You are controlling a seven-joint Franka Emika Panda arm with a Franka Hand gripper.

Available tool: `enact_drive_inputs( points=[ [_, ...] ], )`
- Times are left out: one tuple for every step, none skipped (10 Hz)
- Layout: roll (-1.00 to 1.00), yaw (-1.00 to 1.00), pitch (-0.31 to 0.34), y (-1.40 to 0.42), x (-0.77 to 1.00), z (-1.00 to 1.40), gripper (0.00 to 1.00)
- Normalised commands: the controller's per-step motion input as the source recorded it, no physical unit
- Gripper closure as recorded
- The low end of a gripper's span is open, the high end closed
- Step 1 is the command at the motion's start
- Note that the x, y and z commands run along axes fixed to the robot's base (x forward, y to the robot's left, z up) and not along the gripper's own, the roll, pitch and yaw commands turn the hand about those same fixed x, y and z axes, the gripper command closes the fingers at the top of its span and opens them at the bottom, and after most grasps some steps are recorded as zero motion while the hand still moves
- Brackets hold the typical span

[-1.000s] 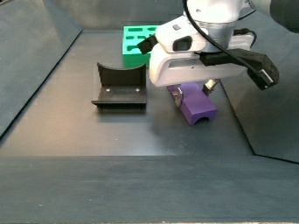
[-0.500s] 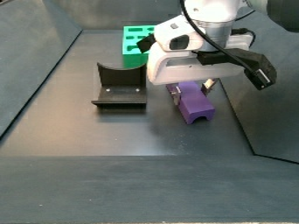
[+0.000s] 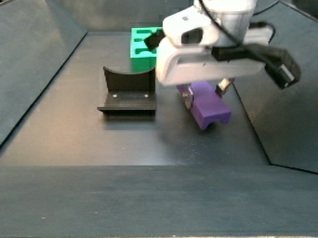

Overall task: Pick up the arch object. Move up. Place the arch object on the fixture. Regrasp the arch object. Rotate the arch object. Move to above the board. Insert the arch object.
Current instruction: Move up, then place the arch object on the fixture.

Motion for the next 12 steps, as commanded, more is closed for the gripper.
enact_drive_inputs(
  points=[
    [-0.01,-0.03,0.023,-0.02,-0.03,0.56,1.00],
    [-0.01,-0.03,0.025,-0.01,-0.02,0.42,1.00],
    [-0.02,-0.02,0.025,-0.01,-0.02,0.27,1.00],
    [0.00,0.00,0.000,0.00,0.00,1.00,1.00],
    [0.00,0.01,0.002,0.00,0.00,1.00,1.00],
    [-0.01,0.01,0.015,0.00,0.00,1.00,1.00],
    [-0.02,0.01,0.019,0.00,-0.01,1.00,1.00],
    [-0.02,0.01,0.022,0.00,-0.01,1.00,1.00],
    [-0.03,0.01,0.026,-0.01,-0.01,1.00,1.00],
    [-0.04,0.01,0.030,-0.01,-0.01,1.00,1.00],
    [-0.04,0.01,0.035,-0.01,-0.01,0.84,1.00],
    [-0.05,0.01,0.043,-0.01,0.00,0.63,1.00]
  ],
)
